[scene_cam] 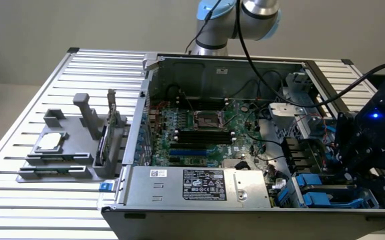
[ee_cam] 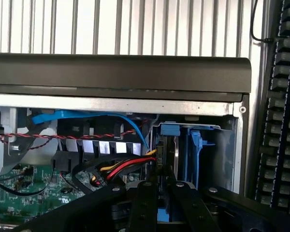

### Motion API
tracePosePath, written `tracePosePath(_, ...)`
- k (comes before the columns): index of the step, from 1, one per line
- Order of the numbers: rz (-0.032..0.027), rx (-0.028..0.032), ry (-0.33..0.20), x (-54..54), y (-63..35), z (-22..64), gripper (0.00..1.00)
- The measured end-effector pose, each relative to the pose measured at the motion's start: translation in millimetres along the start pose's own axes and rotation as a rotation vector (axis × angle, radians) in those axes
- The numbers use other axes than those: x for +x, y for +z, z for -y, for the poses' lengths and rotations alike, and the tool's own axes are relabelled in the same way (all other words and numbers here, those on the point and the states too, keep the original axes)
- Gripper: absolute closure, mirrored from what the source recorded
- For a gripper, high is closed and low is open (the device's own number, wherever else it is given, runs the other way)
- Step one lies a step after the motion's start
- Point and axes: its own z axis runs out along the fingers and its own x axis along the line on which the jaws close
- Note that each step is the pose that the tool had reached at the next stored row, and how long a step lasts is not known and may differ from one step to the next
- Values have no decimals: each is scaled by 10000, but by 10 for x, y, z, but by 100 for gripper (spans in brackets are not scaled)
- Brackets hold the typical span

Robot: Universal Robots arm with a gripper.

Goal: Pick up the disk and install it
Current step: 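Insert the first disk wire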

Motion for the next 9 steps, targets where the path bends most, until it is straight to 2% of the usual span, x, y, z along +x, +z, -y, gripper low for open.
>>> tracePosePath(9,22,-19,276,-1,9,1,83)
